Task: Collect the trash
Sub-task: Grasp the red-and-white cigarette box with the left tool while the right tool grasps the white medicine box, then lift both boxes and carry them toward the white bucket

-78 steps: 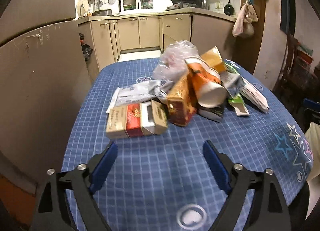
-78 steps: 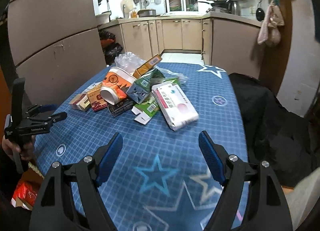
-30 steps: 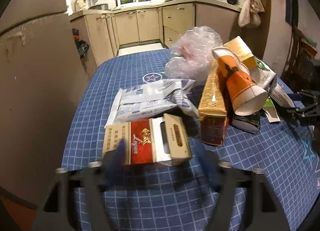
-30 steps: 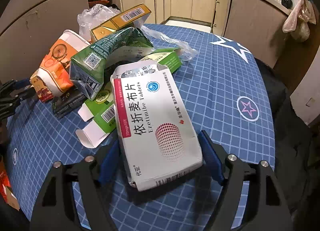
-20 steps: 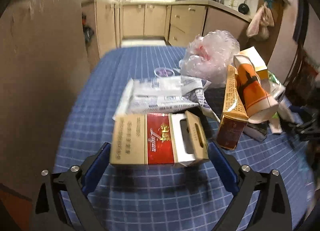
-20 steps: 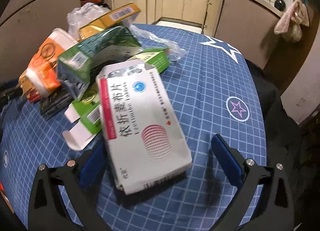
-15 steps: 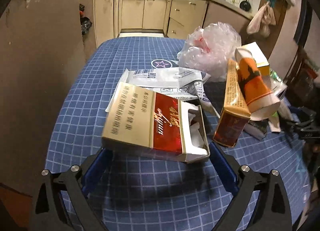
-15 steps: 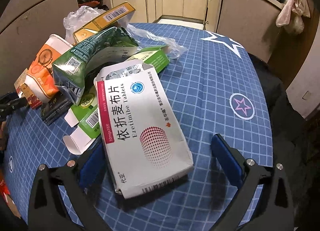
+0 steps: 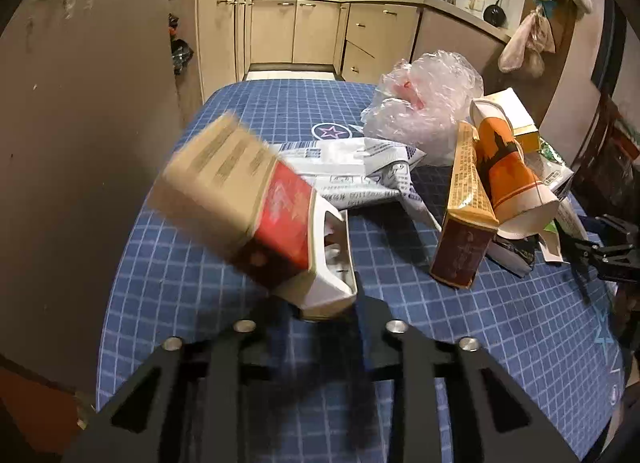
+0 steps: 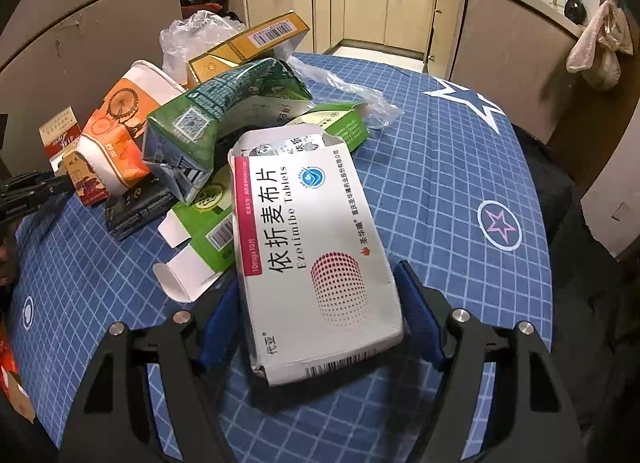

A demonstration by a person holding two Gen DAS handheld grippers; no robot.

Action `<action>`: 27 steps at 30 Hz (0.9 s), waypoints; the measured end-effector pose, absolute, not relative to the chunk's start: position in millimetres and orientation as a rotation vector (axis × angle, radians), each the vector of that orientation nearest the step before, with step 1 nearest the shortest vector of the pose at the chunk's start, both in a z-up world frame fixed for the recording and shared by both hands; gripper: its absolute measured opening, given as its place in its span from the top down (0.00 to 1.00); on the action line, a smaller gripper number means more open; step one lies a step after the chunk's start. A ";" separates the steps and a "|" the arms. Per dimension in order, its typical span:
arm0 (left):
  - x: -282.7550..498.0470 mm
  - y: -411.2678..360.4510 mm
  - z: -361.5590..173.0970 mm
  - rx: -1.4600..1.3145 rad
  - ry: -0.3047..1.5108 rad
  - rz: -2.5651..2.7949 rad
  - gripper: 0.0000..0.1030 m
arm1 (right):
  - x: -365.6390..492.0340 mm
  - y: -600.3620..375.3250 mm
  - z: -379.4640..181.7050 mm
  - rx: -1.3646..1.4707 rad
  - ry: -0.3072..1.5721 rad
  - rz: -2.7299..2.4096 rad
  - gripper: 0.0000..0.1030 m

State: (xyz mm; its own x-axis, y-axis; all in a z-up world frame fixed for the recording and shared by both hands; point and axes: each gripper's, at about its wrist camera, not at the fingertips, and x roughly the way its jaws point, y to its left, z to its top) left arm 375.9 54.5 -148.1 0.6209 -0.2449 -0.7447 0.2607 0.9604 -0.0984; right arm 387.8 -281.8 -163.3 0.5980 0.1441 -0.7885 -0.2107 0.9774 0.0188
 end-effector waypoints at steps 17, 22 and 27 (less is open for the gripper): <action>293.9 67.8 -127.7 0.041 0.798 -0.275 0.76 | 303.3 -278.7 -151.8 0.011 0.846 0.178 0.33; 267.9 58.0 -120.0 0.067 0.777 -0.272 0.76 | 274.9 -275.3 -147.3 0.030 0.826 0.175 0.33; 240.4 43.9 -114.0 0.087 0.760 -0.320 0.76 | 250.1 -270.3 -145.2 0.051 0.817 0.184 0.33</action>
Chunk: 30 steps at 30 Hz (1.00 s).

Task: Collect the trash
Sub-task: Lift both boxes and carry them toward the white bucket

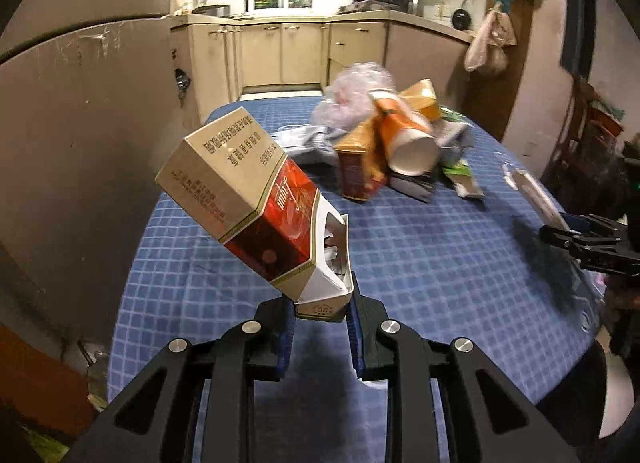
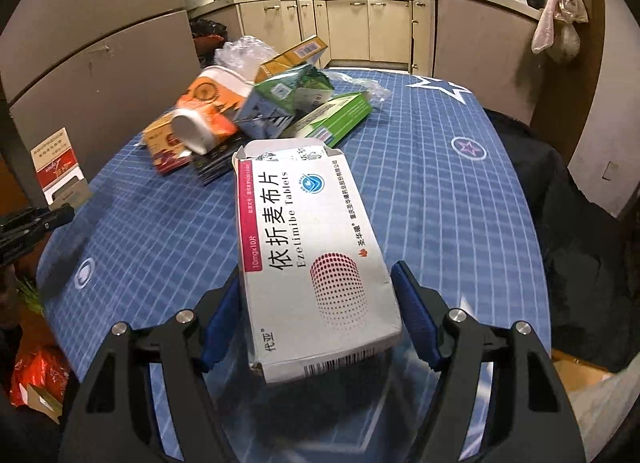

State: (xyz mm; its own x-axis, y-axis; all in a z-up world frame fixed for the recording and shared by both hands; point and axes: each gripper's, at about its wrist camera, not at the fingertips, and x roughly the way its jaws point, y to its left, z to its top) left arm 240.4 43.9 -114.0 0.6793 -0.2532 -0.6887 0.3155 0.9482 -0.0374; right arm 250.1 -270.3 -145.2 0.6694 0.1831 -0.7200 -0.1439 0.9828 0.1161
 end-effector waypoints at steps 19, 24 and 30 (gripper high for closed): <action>198.2 -33.7 -93.4 0.195 0.698 -0.402 0.76 | 181.1 -255.5 -127.8 0.086 0.766 0.178 0.33; 192.3 -46.6 -90.9 0.229 0.678 -0.388 0.76 | 166.1 -263.6 -127.2 0.106 0.758 0.144 0.33; 190.1 -51.2 -89.9 0.240 0.677 -0.379 0.76 | 147.1 -268.5 -123.2 0.116 0.739 0.104 0.33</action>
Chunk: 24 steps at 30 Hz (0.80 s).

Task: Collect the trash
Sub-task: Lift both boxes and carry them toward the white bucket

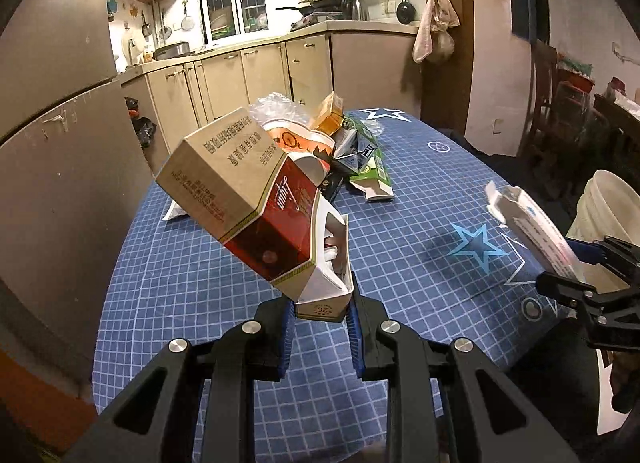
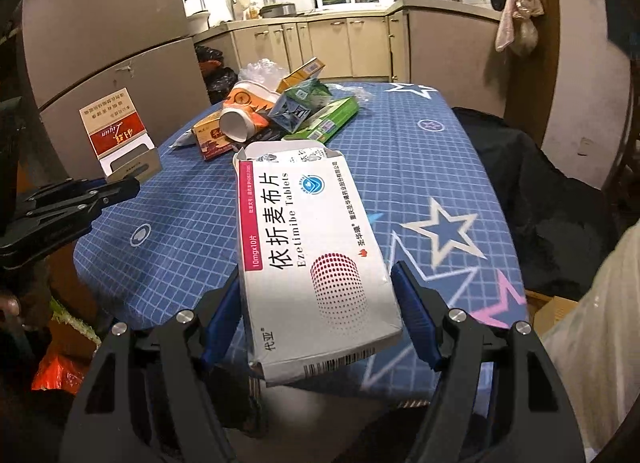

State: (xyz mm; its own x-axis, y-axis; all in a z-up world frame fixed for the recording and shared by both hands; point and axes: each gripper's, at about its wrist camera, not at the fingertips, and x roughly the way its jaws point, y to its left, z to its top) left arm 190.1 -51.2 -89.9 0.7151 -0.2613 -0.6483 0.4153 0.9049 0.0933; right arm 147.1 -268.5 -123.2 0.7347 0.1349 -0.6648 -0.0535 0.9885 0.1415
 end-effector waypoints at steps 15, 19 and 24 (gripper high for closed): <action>173.4 -77.3 -78.8 0.274 0.635 -0.421 0.76 | 117.6 -291.0 -98.2 0.148 0.650 0.032 0.33; 168.9 -91.5 -73.6 0.288 0.618 -0.447 0.76 | 109.3 -301.6 -92.0 0.158 0.628 0.000 0.33; 163.7 -114.8 -68.0 0.306 0.599 -0.496 0.76 | 94.2 -317.6 -84.3 0.165 0.593 -0.058 0.33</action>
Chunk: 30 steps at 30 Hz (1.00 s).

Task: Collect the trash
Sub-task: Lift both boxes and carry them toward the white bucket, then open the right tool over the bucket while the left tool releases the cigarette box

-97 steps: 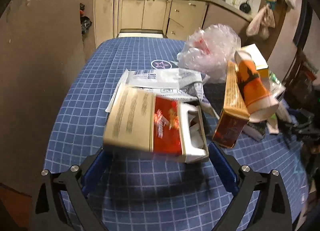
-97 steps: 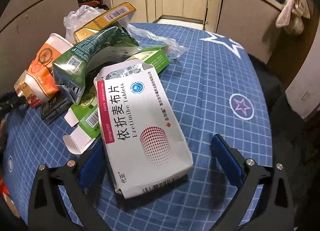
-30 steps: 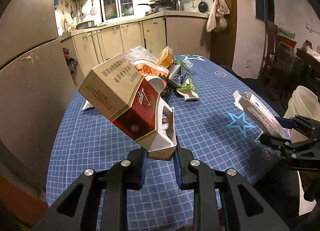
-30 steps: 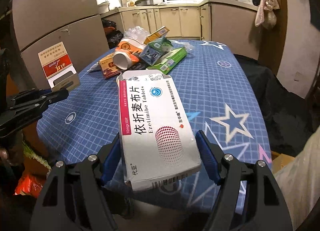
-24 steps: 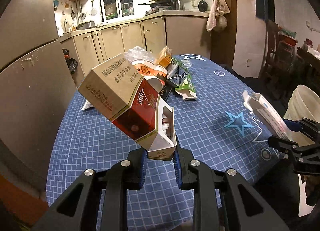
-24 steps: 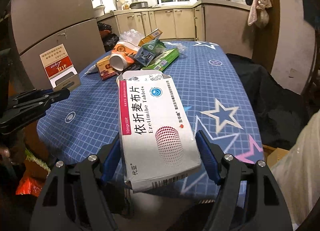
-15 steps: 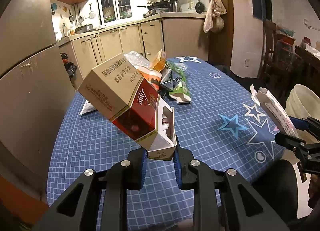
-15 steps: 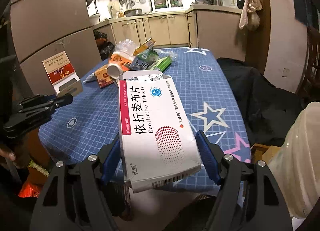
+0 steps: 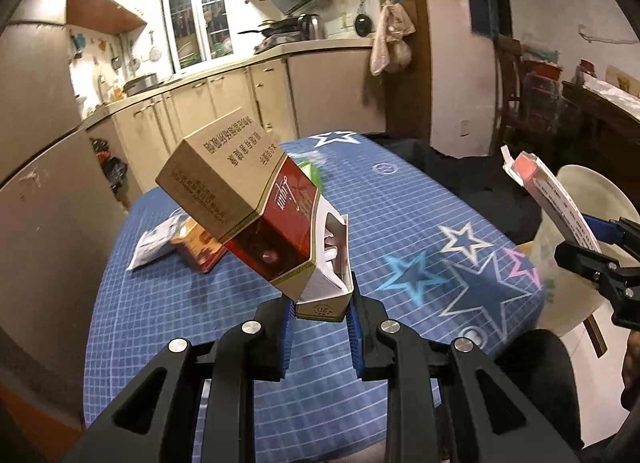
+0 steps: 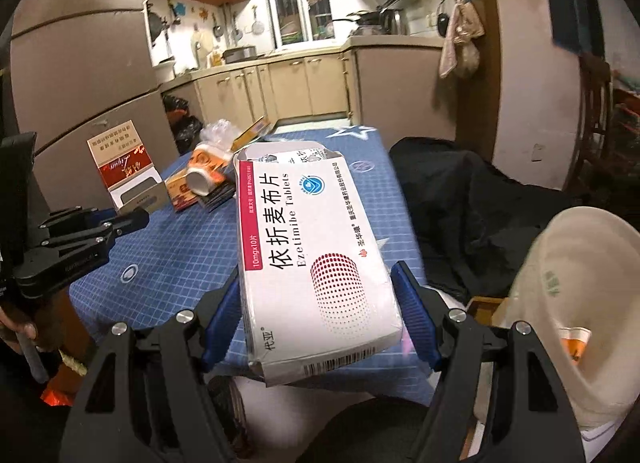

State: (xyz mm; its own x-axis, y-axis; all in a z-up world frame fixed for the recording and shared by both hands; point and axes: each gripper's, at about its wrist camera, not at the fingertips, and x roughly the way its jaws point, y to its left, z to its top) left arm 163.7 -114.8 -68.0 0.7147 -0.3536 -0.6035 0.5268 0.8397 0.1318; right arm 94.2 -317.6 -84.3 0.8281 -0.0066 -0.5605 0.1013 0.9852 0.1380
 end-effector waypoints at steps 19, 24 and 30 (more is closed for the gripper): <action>142.0 -231.1 -62.0 0.398 0.563 -0.725 0.76 | 39.4 -400.8 -72.5 0.249 0.492 -0.274 0.33; 130.4 -273.2 -59.4 0.430 0.538 -0.797 0.76 | 21.4 -427.3 -73.8 0.270 0.474 -0.346 0.33; 109.6 -324.7 -60.0 0.467 0.514 -0.909 0.76 | -5.3 -461.2 -78.9 0.308 0.465 -0.447 0.33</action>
